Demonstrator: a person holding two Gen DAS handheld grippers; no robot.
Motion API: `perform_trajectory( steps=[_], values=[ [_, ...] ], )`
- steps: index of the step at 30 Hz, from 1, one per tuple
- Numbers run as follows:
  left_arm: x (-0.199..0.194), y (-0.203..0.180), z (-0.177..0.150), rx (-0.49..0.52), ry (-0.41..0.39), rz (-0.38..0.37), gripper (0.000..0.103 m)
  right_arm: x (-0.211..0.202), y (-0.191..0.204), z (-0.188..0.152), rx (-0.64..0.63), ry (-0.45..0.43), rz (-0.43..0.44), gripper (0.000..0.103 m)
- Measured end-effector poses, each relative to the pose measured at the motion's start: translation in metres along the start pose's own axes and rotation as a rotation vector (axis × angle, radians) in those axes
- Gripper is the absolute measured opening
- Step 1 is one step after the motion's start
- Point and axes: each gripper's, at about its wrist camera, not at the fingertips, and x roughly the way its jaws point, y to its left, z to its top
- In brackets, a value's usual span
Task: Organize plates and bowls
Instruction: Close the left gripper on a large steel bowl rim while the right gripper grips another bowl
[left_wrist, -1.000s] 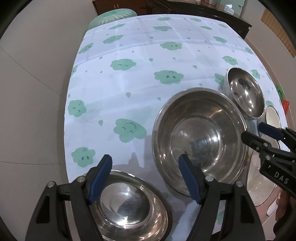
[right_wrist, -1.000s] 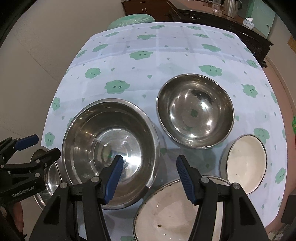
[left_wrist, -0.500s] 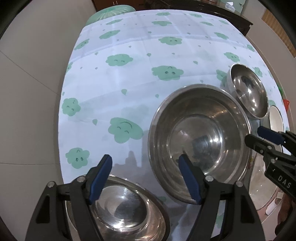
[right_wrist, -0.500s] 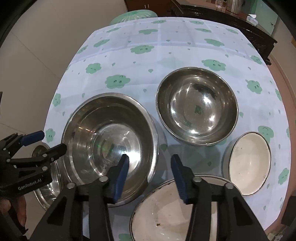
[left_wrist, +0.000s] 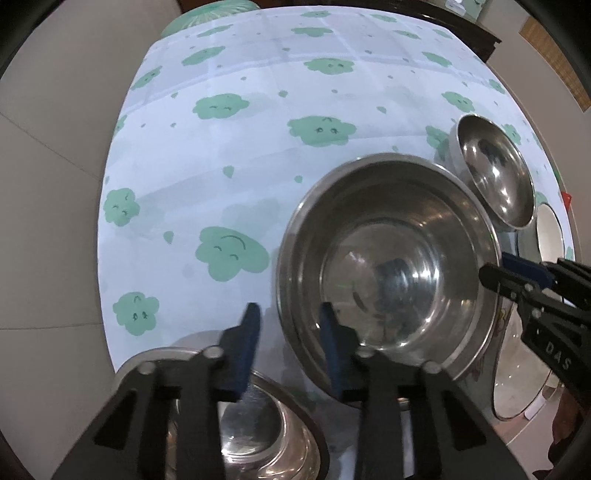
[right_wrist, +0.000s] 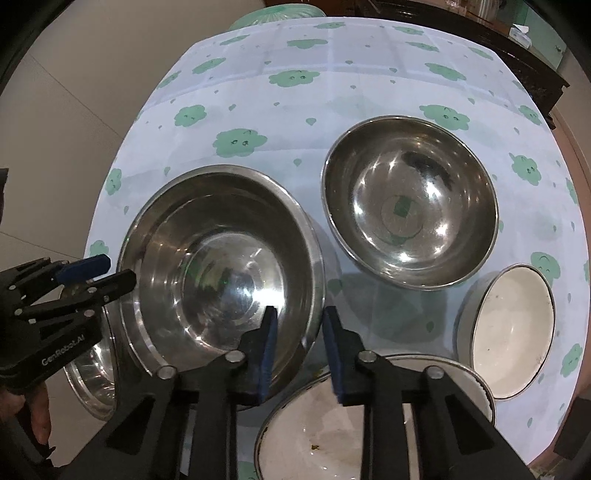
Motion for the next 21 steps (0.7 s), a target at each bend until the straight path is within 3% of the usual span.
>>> perform_trajectory(
  steps=[5, 21],
  values=[
    [0.0003, -0.001, -0.0008, 0.01, 0.002, 0.015, 0.014, 0.0015, -0.0009, 0.0025, -0.004, 0.002, 0.0, 0.02],
    [-0.0014, -0.0052, 0.0002, 0.022, -0.005, 0.099, 0.013, 0.0005, 0.0004, 0.0049, -0.013, -0.017, 0.018, 0.018]
  ],
)
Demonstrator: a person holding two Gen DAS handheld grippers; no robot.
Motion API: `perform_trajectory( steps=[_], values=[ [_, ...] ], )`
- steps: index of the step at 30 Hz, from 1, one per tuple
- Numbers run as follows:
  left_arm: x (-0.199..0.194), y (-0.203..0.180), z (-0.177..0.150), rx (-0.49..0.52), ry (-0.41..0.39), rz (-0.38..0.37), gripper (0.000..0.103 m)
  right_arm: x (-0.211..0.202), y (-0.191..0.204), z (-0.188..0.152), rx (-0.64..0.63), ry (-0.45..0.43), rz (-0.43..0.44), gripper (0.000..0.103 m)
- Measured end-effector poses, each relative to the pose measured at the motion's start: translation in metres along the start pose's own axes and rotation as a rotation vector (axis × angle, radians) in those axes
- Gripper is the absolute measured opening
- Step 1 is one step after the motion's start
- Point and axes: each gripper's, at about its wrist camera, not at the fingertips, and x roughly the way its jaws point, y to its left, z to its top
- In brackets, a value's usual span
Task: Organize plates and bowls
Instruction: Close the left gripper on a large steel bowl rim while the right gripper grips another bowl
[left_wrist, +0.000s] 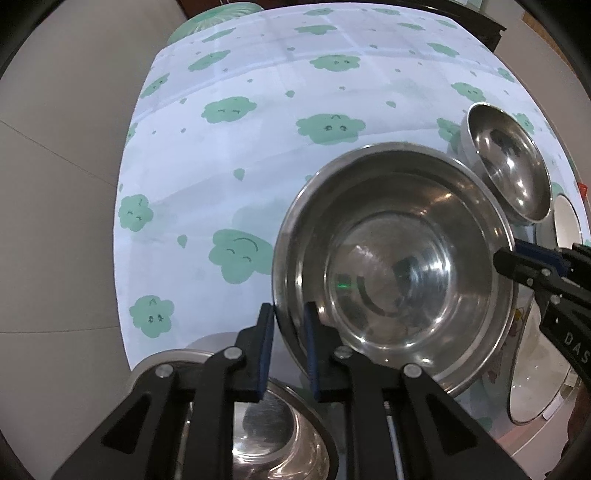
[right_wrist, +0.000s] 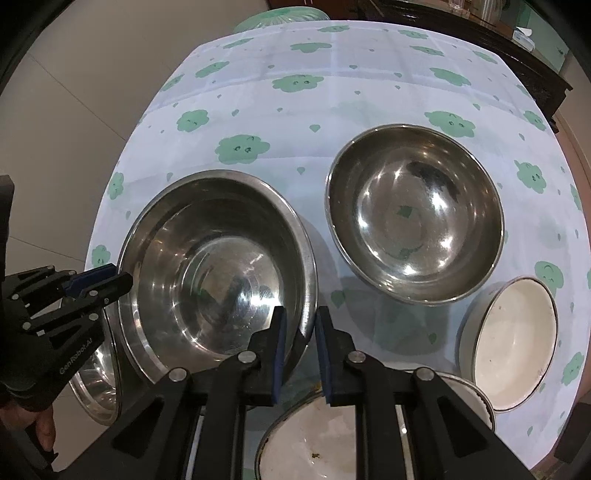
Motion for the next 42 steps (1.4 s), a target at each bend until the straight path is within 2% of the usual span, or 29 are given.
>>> perform_trajectory(
  steps=[20, 42],
  values=[
    [-0.025, 0.008, 0.004, 0.013, -0.043, -0.014, 0.013, -0.017, 0.009, 0.011, 0.004, -0.035, -0.012, 0.018],
    [-0.059, 0.012, -0.003, 0.024, -0.101, -0.023, 0.013, -0.048, 0.016, 0.005, 0.01, -0.084, -0.032, 0.018]
  ],
)
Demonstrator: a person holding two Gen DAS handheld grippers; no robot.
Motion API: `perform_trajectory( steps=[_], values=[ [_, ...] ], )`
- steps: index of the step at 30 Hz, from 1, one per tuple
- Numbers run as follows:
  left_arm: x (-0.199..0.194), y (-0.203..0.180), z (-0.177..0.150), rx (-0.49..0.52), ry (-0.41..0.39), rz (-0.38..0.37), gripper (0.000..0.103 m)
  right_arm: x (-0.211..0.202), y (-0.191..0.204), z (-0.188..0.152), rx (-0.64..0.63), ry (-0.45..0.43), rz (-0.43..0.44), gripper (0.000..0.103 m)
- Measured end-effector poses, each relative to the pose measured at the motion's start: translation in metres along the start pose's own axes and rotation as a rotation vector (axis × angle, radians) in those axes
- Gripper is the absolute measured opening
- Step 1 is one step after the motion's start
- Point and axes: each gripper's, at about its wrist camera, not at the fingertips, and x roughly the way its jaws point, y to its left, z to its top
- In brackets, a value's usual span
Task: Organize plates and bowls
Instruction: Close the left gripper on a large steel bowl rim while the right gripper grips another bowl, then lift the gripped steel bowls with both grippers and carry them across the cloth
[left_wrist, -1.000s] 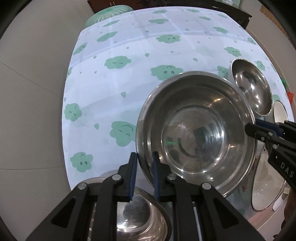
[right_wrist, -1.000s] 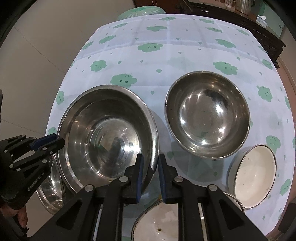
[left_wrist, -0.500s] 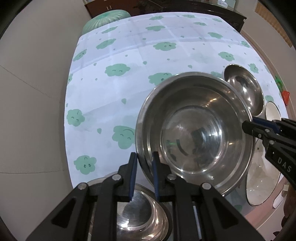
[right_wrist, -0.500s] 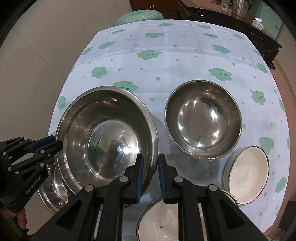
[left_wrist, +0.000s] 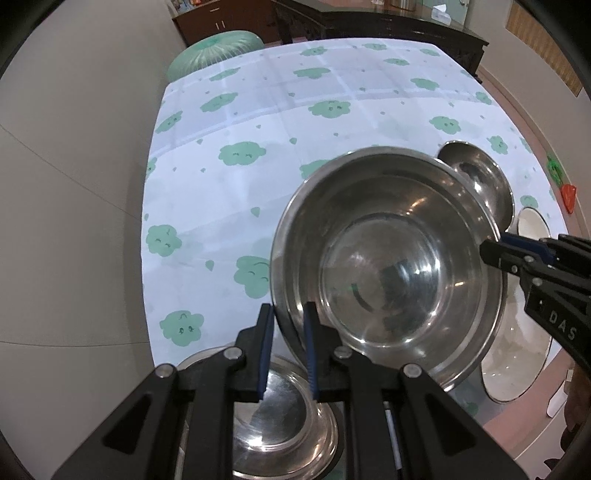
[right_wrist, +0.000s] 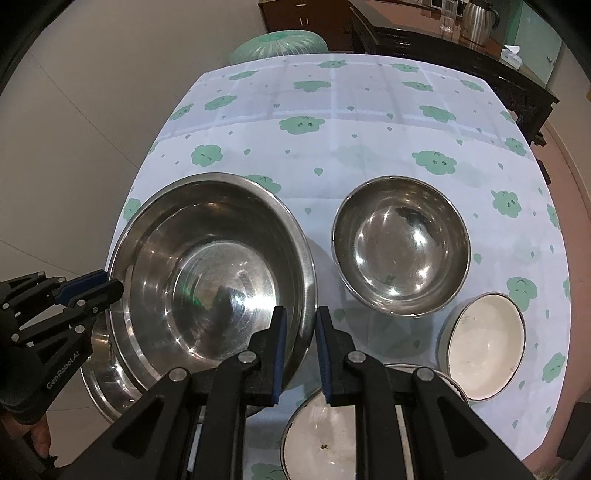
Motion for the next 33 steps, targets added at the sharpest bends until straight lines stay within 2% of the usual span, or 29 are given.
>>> perform_trajectory(
  steps=[16, 33],
  values=[
    [-0.017, 0.003, -0.005, -0.007, -0.034, 0.001, 0.013, -0.014, 0.003, -0.004, -0.004, -0.023, -0.003, 0.018],
    [-0.032, 0.022, -0.018, -0.05, -0.05, 0.01, 0.013, -0.018, 0.027, -0.007, -0.04, -0.03, 0.006, 0.018]
  ],
)
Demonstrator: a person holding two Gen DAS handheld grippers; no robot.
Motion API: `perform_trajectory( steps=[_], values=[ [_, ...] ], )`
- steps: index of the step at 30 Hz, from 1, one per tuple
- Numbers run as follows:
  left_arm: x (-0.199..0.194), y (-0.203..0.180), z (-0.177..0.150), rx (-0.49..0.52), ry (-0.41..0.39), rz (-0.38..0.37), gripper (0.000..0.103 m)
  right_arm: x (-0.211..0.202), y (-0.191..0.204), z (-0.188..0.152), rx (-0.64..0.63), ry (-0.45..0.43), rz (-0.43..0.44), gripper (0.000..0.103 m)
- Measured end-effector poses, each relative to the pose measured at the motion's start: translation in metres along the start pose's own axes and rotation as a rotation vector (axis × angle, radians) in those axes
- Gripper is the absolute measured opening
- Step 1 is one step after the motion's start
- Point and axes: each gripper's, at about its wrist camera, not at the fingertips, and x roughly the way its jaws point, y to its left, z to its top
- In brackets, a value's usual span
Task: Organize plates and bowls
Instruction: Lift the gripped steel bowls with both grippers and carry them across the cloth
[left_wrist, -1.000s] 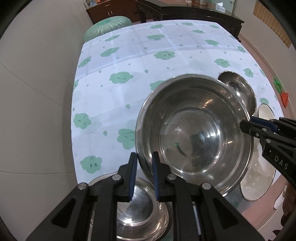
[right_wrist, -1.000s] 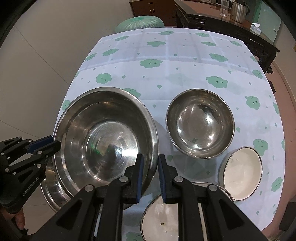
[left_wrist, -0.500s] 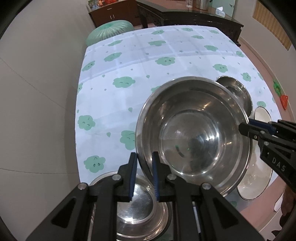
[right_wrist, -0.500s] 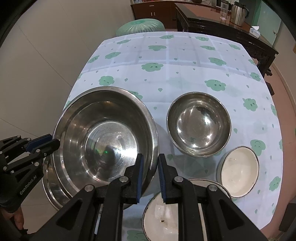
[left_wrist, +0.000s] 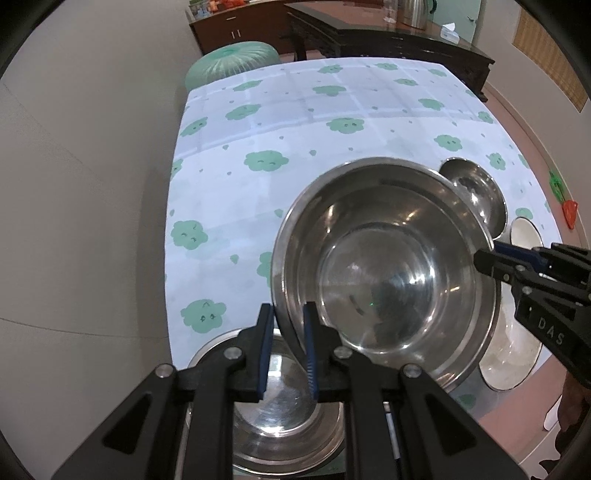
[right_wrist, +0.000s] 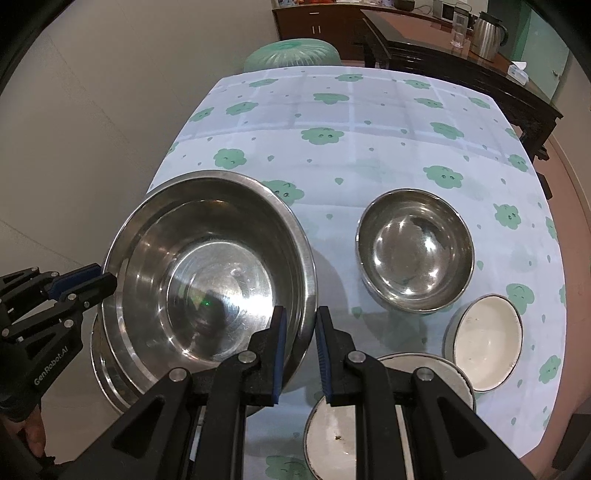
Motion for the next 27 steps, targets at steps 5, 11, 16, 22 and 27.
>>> perform_trajectory(
  steps=[5, 11, 16, 22, 27],
  values=[
    [-0.002, 0.005, -0.003, -0.007, -0.003, 0.001, 0.013, -0.001, 0.006, -0.002, -0.008, -0.001, 0.002, 0.018],
    [-0.004, 0.01, -0.008, -0.014, -0.004, 0.003, 0.013, -0.001, 0.012, -0.003, -0.016, -0.001, 0.002, 0.018],
    [-0.007, 0.014, -0.012, -0.024, -0.005, 0.007, 0.013, 0.0, 0.018, -0.004, -0.026, 0.001, 0.004, 0.018],
    [-0.009, 0.02, -0.018, -0.038, -0.007, 0.013, 0.013, 0.0, 0.025, -0.006, -0.038, 0.003, 0.007, 0.018],
    [-0.011, 0.026, -0.024, -0.053, -0.006, 0.019, 0.013, -0.001, 0.032, -0.009, -0.052, 0.005, 0.011, 0.018]
  ],
)
